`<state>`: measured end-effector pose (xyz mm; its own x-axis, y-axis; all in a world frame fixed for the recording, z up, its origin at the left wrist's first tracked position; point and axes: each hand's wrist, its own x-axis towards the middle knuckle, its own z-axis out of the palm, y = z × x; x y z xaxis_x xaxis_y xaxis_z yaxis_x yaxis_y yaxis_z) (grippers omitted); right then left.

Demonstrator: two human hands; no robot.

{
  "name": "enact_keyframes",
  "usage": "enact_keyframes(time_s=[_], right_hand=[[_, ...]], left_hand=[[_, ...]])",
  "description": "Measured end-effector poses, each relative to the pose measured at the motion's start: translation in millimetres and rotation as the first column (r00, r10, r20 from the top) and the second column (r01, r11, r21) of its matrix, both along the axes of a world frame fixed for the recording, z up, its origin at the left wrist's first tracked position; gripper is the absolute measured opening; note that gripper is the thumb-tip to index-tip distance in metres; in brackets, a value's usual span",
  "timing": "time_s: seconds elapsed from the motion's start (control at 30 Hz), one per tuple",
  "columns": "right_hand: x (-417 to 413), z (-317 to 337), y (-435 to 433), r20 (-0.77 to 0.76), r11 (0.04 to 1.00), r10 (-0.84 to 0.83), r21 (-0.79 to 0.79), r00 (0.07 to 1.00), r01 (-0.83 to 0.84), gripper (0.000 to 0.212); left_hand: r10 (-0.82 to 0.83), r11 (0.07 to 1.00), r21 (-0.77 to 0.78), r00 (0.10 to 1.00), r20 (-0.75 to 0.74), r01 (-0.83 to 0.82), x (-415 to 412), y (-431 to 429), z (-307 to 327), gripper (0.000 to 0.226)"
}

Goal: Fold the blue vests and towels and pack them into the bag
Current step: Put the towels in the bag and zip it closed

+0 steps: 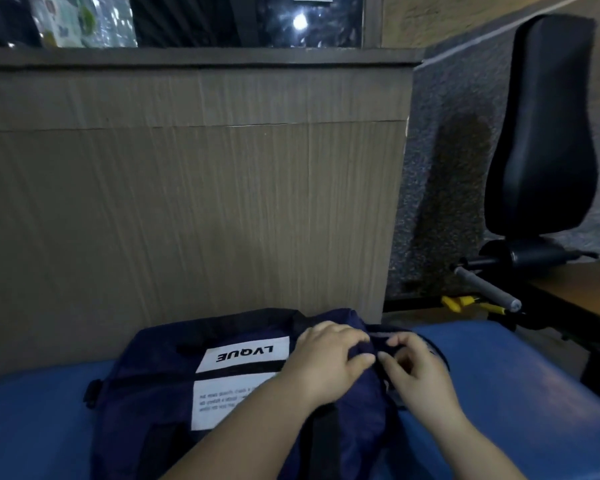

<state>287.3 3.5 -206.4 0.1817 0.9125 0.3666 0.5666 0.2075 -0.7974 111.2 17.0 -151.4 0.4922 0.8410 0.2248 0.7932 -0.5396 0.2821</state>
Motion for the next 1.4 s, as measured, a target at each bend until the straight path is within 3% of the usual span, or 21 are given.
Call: enact_keyframes(time_s=[0.1,0.17,0.23,0.33,0.43,0.53,0.67,0.77,0.87,0.93,1.0,1.13,1.3,1.4], right_hand=[[16,-4,3,0.162,0.969,-0.228,0.137,0.96,0.207,0.022],[27,-7,10,0.313,0.939,-0.343,0.148,0.885,0.312,0.034],[37,-7,19,0.399,0.945,-0.303,0.011,0.866,0.326,0.05],[48,-9,33,0.371,0.958,-0.16,-0.166,0.915,0.234,0.057],[49,-13,42,0.273,0.97,-0.07,-0.206,0.959,0.129,0.043],[48,-16,46,0.204,0.974,0.023,-0.226,0.979,0.024,0.028],[47,-15,48,0.236,0.95,0.144,-0.304,0.961,-0.068,0.011],[48,-19,50,0.258,0.916,0.227,-0.383,0.939,-0.117,0.016],[52,-22,51,0.229,0.902,0.266,-0.401,0.936,-0.158,0.014],[54,-22,51,0.198,0.887,0.296,-0.419,0.934,-0.192,0.018],[54,-23,52,0.14,0.877,0.303,-0.428,0.943,-0.218,0.019],[45,-23,51,-0.141,0.886,0.226,-0.382,0.964,-0.263,0.03],[27,-27,54,-0.16,0.933,0.127,-0.315,0.979,-0.173,0.011],[19,-29,58,-0.231,0.933,0.096,-0.318,0.968,-0.169,0.018]], left_hand=[[0.027,0.999,-0.039,0.981,-0.193,-0.035,15,20,-6,0.05],[0.073,0.997,0.011,0.969,-0.235,-0.073,21,31,-8,0.048],[0.142,0.989,0.068,0.956,-0.256,-0.129,25,44,-9,0.044],[0.231,0.97,0.003,0.913,-0.338,-0.244,32,65,-6,0.046],[0.279,0.942,-0.05,0.857,-0.433,-0.332,38,85,-4,0.066],[0.316,0.896,-0.16,0.847,-0.428,-0.415,45,102,-7,0.08],[0.314,0.839,-0.354,0.899,-0.306,-0.413,60,117,-3,0.044],[0.332,0.799,-0.466,0.925,-0.183,-0.379,60,126,-9,0.008],[0.393,0.739,-0.628,0.913,0.106,-0.245,45,126,-26,0.029],[0.483,0.702,-0.701,0.808,0.338,-0.126,35,116,-33,0.022],[0.513,0.682,-0.731,0.732,0.449,-0.03,30,104,-37,0.014],[0.521,0.702,-0.712,0.666,0.534,0.022,34,92,-46,0.023],[0.514,0.72,-0.692,0.637,0.574,0.042,34,82,-50,0.034],[0.493,0.712,-0.7,0.667,0.559,0.061,33,74,-52,0.03]])
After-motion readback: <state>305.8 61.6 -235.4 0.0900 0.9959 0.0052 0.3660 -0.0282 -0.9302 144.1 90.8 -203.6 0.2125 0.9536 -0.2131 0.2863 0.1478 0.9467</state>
